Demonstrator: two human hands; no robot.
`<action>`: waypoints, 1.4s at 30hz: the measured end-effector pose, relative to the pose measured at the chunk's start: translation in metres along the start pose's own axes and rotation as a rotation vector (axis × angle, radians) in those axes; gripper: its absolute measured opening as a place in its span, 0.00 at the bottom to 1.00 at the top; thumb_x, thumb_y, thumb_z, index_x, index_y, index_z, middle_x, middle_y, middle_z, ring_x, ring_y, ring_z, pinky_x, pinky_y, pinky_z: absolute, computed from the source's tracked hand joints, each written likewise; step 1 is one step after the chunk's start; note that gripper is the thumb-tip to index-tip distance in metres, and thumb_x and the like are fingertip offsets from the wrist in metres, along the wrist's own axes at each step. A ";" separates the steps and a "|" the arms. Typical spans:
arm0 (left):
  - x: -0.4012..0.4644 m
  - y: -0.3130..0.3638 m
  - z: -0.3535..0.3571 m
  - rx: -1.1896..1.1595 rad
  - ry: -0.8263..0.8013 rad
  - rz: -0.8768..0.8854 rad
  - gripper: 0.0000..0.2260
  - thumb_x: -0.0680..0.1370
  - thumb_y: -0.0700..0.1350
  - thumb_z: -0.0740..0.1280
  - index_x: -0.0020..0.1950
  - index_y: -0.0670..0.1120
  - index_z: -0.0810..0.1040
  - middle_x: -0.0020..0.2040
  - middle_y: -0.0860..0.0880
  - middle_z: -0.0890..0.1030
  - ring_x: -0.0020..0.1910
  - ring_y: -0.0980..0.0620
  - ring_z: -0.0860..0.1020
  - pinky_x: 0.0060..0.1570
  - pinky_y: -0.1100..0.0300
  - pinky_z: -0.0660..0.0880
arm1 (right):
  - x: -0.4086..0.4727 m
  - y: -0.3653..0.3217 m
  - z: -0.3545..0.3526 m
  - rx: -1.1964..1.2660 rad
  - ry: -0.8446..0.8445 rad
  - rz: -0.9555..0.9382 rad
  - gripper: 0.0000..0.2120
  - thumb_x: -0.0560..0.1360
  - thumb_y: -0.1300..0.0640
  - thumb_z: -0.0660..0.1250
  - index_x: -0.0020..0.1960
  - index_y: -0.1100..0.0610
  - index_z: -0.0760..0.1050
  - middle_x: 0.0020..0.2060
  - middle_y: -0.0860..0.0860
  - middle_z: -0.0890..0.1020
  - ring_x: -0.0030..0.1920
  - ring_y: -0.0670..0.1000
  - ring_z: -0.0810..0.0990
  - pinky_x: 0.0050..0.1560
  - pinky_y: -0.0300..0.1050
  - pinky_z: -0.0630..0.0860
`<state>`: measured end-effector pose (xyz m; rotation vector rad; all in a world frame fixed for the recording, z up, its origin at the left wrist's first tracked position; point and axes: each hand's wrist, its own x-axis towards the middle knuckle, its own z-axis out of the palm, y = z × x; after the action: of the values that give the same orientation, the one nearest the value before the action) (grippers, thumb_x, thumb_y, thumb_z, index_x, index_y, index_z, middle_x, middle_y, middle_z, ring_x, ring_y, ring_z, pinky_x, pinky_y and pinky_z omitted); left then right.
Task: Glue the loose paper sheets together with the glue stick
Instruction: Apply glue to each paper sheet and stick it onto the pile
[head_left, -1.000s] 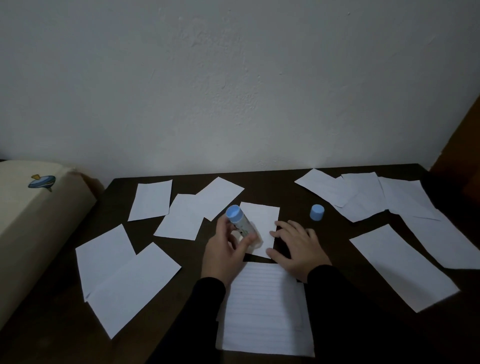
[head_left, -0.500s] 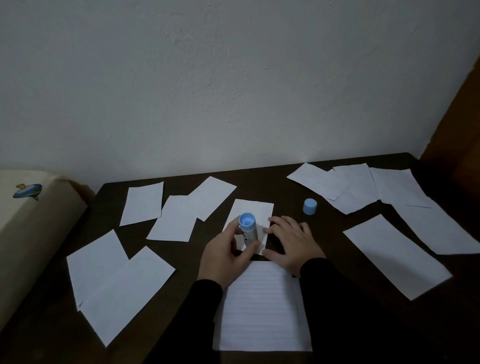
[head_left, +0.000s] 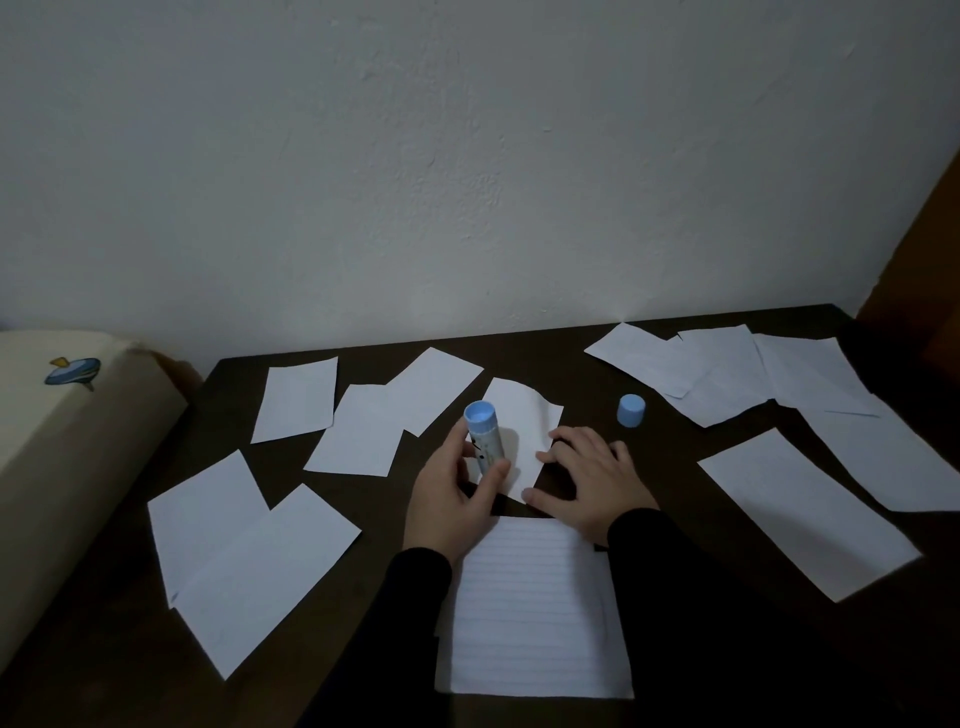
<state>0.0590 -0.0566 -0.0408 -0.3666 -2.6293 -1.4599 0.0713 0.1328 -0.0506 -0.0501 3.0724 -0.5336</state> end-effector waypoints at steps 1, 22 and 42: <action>0.001 0.000 0.001 -0.005 -0.003 -0.010 0.27 0.77 0.52 0.68 0.74 0.54 0.64 0.56 0.58 0.75 0.54 0.58 0.74 0.54 0.57 0.77 | 0.000 0.000 0.000 0.002 -0.003 -0.001 0.28 0.72 0.31 0.57 0.67 0.44 0.68 0.72 0.42 0.59 0.74 0.46 0.52 0.72 0.57 0.49; 0.010 -0.004 0.001 -0.018 0.282 -0.174 0.22 0.79 0.47 0.66 0.72 0.51 0.67 0.63 0.51 0.77 0.63 0.52 0.74 0.60 0.57 0.72 | -0.004 -0.001 -0.001 0.024 0.032 -0.012 0.26 0.73 0.32 0.59 0.65 0.44 0.70 0.71 0.44 0.61 0.73 0.46 0.54 0.72 0.58 0.48; 0.003 0.014 -0.014 -0.493 0.402 -0.318 0.27 0.78 0.45 0.69 0.75 0.52 0.65 0.59 0.52 0.80 0.51 0.57 0.80 0.49 0.69 0.75 | -0.010 0.000 0.003 0.013 0.206 -0.018 0.18 0.76 0.41 0.58 0.64 0.44 0.72 0.60 0.44 0.70 0.62 0.44 0.67 0.64 0.48 0.59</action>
<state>0.0596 -0.0608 -0.0207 0.3009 -2.0584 -2.0256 0.0818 0.1319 -0.0531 -0.0242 3.2710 -0.5948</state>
